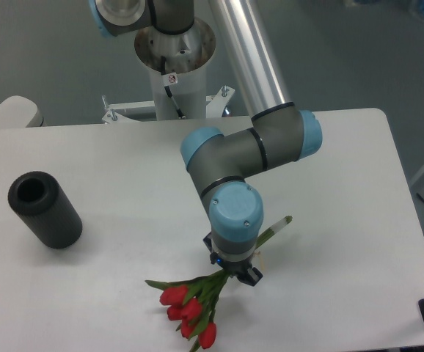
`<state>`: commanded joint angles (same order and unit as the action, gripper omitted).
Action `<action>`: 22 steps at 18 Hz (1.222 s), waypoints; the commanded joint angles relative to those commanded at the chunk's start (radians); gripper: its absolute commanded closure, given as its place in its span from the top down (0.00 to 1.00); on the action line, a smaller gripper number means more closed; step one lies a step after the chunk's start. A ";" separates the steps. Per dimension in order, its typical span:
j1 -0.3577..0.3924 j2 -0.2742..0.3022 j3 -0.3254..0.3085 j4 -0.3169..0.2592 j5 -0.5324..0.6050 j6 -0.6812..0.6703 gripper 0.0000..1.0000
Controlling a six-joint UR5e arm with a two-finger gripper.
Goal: Insert the flowers into the vase
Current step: 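Carry the red tulip bunch in the gripper toward the black vase, then swing the tulips over the black vase opening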
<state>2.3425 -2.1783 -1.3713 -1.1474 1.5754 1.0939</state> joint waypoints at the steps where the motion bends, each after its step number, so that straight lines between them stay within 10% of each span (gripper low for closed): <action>1: -0.011 0.005 -0.003 0.002 -0.002 -0.005 0.02; 22: -0.048 0.216 -0.015 0.025 -0.831 -0.236 0.00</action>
<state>2.2948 -1.9621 -1.3867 -1.1229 0.7443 0.8575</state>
